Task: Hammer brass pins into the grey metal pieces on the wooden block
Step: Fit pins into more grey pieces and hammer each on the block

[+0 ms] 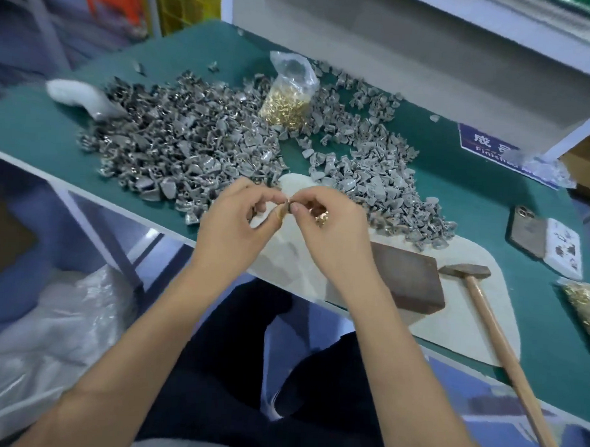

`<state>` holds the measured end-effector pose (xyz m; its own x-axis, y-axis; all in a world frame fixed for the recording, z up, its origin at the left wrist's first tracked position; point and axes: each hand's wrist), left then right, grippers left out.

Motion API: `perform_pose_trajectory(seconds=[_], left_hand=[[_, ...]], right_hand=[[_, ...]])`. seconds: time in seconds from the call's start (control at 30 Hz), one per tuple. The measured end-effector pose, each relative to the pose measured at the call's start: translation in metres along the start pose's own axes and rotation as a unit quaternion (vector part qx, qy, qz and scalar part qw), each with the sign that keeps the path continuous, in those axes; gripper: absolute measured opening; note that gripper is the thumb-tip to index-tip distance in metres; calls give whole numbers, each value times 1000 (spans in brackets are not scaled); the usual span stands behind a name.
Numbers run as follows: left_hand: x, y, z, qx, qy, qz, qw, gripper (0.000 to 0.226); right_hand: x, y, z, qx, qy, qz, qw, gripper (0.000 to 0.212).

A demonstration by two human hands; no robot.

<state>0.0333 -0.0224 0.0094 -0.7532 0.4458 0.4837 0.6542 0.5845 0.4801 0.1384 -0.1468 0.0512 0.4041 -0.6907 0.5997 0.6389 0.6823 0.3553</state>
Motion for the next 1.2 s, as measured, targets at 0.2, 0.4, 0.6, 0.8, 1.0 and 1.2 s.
perform_pose_trajectory(seconds=[0.2, 0.4, 0.6, 0.8, 1.0, 1.2], left_hand=[[45, -8, 38, 57, 79, -90, 991, 28], [52, -13, 47, 87, 78, -75, 990, 30], [27, 2, 27, 49, 43, -11, 998, 20], [-29, 16, 0, 18, 14, 155, 988, 16], [-56, 32, -1, -1, 170, 125, 978, 34], [-57, 41, 4, 18, 212, 124, 969, 27]], right_hand=[[-61, 31, 16, -37, -48, -5, 998, 9], [-86, 46, 16, -51, -106, 4, 993, 10], [-39, 41, 2, -43, -110, -26, 993, 13], [46, 17, -47, -130, -159, -86, 975, 13], [64, -16, -70, -145, -137, -97, 975, 12], [63, -14, -67, -157, -147, -77, 974, 17]])
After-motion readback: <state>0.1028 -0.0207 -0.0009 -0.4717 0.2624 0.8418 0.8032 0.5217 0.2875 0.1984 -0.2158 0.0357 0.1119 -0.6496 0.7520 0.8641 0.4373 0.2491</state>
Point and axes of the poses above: each hand's wrist, its own y-axis towards the middle knuckle, its own x-axis out of the back of the hand, z = x × y, and after that the axes turned 4 degrees about y, right-handed
